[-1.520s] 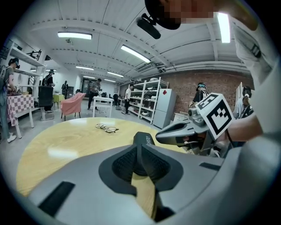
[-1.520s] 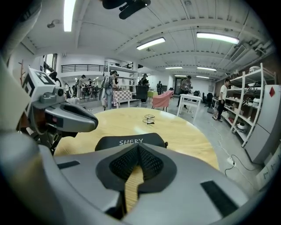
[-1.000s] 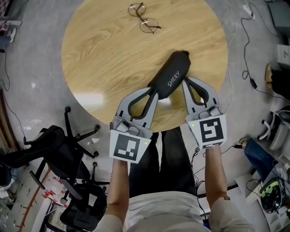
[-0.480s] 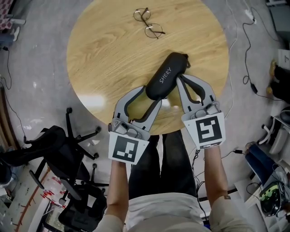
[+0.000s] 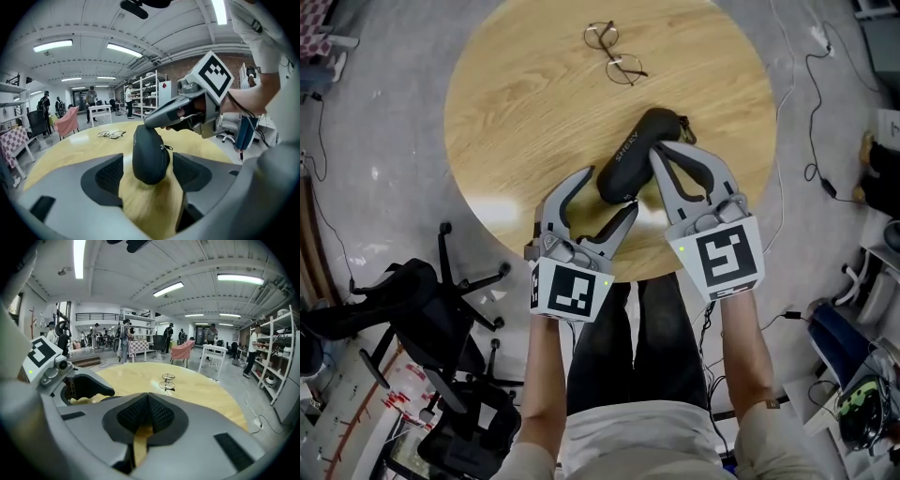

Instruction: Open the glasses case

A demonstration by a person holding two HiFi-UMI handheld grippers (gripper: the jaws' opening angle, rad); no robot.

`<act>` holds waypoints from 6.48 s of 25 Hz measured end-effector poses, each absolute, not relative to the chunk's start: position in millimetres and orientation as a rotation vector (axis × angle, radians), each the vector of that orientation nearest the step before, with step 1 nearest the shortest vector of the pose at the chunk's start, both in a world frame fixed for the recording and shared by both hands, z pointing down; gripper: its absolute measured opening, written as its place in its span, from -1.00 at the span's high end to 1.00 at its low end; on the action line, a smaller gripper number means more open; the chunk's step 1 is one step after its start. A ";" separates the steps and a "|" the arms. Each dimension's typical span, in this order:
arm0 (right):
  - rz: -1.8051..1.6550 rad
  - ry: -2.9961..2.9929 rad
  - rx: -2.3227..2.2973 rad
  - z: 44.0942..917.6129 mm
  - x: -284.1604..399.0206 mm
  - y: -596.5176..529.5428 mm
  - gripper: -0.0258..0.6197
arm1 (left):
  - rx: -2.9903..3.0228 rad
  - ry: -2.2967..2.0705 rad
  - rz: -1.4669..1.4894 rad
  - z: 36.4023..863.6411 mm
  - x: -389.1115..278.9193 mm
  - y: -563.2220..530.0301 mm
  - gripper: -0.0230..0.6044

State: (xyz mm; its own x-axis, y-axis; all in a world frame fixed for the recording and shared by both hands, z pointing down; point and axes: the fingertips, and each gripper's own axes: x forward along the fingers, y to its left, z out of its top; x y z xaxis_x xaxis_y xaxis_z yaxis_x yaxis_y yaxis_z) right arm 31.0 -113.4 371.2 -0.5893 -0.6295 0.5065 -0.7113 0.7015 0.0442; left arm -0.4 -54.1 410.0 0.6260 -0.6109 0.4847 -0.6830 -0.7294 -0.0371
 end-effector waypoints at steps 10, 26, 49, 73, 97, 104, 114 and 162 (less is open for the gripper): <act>0.273 -2.455 1.008 370.4 23.2 -122.3 0.86 | 2.685 -1.051 0.960 434.0 11.3 -73.9 -0.14; 0.269 -2.619 0.991 327.2 13.7 -96.7 0.85 | 2.672 -1.026 0.660 397.3 8.0 -82.0 -0.06; 0.385 -2.586 0.670 348.5 -11.2 -55.9 0.68 | 2.638 -1.090 0.551 387.5 -0.2 -82.6 -0.05; 0.364 -2.516 0.632 350.3 -7.1 -56.7 0.79 | 2.634 -1.090 0.522 387.0 -1.0 -78.3 -0.05; 0.400 -2.492 0.714 357.8 6.3 -74.8 0.80 | 2.617 -1.089 0.545 393.6 -2.0 -73.3 -0.05; 0.407 -2.491 0.728 359.4 8.6 -78.0 0.79 | 2.611 -1.098 0.542 394.3 -2.3 -72.6 -0.05; 0.402 -2.460 0.777 366.7 20.3 -85.4 0.79 | 2.602 -1.090 0.532 397.7 0.2 -65.1 -0.05; 0.446 -2.355 0.857 390.7 47.4 -109.8 0.80 | 2.559 -1.063 0.563 408.5 -4.5 -39.9 -0.04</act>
State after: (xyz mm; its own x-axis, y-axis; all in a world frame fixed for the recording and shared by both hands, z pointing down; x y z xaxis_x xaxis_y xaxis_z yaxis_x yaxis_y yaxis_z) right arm 47.4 -109.8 390.7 -0.6205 -0.4710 0.6270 -0.6677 0.7366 -0.1073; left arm -4.5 -39.9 408.5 0.6470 -0.6021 0.4679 -0.7253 -0.6753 0.1339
